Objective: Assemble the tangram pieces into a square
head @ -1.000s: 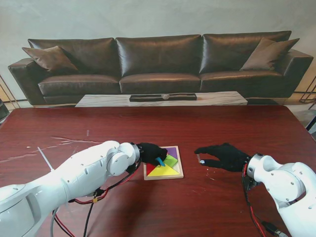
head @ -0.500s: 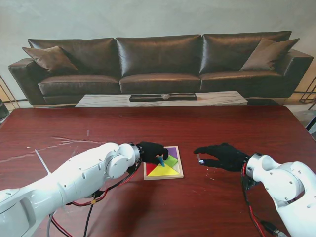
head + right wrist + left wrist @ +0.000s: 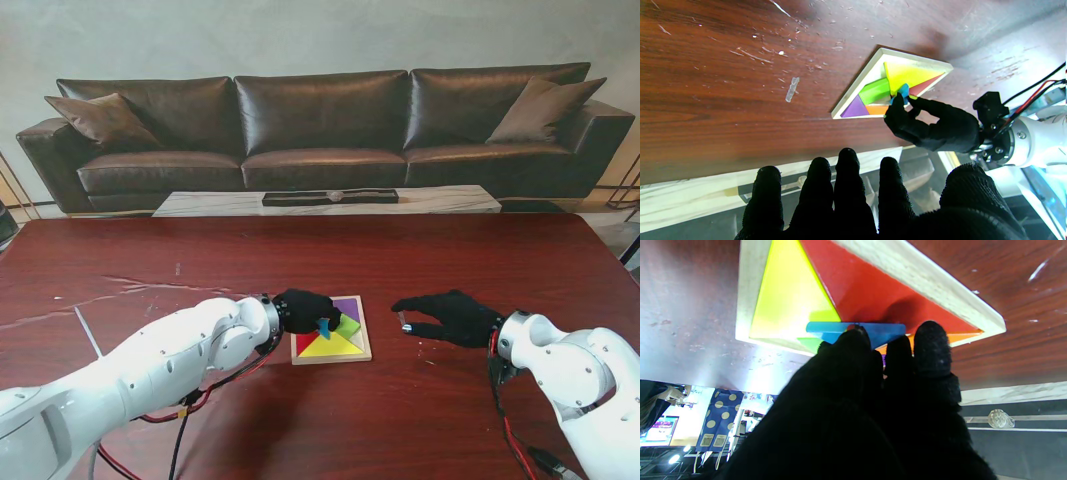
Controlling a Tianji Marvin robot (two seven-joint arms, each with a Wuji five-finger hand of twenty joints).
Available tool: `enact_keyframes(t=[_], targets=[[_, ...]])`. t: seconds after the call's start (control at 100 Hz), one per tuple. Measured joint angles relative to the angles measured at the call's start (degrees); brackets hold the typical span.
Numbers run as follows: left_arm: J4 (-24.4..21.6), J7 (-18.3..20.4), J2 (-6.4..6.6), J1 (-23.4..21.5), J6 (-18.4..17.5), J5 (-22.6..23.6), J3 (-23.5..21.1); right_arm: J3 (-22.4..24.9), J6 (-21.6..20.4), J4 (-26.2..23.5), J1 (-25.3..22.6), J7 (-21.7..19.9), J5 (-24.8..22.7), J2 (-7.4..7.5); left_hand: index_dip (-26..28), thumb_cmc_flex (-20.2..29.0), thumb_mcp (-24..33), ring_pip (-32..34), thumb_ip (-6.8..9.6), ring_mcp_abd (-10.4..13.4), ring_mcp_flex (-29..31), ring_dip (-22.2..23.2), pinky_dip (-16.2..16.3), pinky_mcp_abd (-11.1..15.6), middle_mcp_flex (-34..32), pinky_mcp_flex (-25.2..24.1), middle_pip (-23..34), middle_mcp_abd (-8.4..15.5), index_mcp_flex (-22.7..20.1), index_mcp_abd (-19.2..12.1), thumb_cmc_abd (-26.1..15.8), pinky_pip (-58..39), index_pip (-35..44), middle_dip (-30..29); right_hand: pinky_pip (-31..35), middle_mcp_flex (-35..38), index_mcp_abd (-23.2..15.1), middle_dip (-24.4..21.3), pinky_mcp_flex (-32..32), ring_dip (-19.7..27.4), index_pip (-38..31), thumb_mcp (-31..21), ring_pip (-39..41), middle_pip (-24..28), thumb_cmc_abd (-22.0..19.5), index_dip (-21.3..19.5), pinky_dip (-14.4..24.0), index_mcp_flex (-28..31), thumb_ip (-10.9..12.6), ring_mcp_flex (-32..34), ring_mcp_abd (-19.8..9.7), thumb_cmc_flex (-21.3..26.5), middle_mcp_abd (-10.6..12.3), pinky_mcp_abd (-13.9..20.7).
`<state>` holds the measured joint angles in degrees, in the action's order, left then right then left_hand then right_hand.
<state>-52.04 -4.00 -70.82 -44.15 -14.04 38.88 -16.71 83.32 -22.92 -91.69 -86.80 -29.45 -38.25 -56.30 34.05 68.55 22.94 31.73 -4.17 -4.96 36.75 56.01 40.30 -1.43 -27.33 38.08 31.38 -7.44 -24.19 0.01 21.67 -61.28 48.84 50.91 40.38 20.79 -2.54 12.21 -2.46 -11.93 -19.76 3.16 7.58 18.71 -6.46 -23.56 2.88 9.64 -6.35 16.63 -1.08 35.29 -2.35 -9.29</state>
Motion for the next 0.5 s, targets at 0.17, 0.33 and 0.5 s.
enact_keyframes(t=[0.17,0.33,0.5], targets=[[0.1,0.0,0.02,-0.4,-0.1,0.0,-0.1,-0.1,0.0,0.0,0.0,0.0,0.0,0.0,-0.2,0.0,0.0,-0.1,0.0,0.0,-0.1,0.5,-0.2,0.0,0.0,-0.6,-0.3,0.0,0.6,0.0,0.0,0.6,0.0,0.0,0.0,0.0,0.0,0.0,0.0,0.0,0.0,0.0,0.0,0.0,0.0,0.0,0.0,0.0,0.0,0.0,0.0,0.0,0.0,0.0],[0.3,-1.2,0.02,-0.5,-0.8,0.6,-0.1,-0.2,0.0,0.1,0.1,0.0,0.0,0.0,-0.3,0.0,1.2,-0.9,0.0,-0.1,-0.1,0.8,-0.9,0.1,0.0,-0.6,-0.4,0.1,0.4,-0.1,0.6,0.6,0.0,0.0,0.0,0.0,0.0,0.0,0.0,0.0,0.0,0.0,0.0,0.0,0.0,0.0,0.0,0.0,0.0,0.0,0.0,0.0,0.0,0.0],[0.5,-1.7,0.01,-0.7,-0.9,0.8,-0.1,-0.4,0.0,0.2,0.2,0.0,0.1,0.0,-1.9,-0.2,0.1,1.2,0.0,0.1,-0.1,-0.1,-0.9,0.7,-1.9,-0.1,-2.6,0.6,0.9,-0.4,-1.0,-0.1,3.1,2.4,0.0,0.0,0.0,0.0,0.0,0.0,0.0,0.0,0.0,0.0,0.0,0.0,0.0,0.0,0.0,0.0,0.0,0.0,0.0,0.0]])
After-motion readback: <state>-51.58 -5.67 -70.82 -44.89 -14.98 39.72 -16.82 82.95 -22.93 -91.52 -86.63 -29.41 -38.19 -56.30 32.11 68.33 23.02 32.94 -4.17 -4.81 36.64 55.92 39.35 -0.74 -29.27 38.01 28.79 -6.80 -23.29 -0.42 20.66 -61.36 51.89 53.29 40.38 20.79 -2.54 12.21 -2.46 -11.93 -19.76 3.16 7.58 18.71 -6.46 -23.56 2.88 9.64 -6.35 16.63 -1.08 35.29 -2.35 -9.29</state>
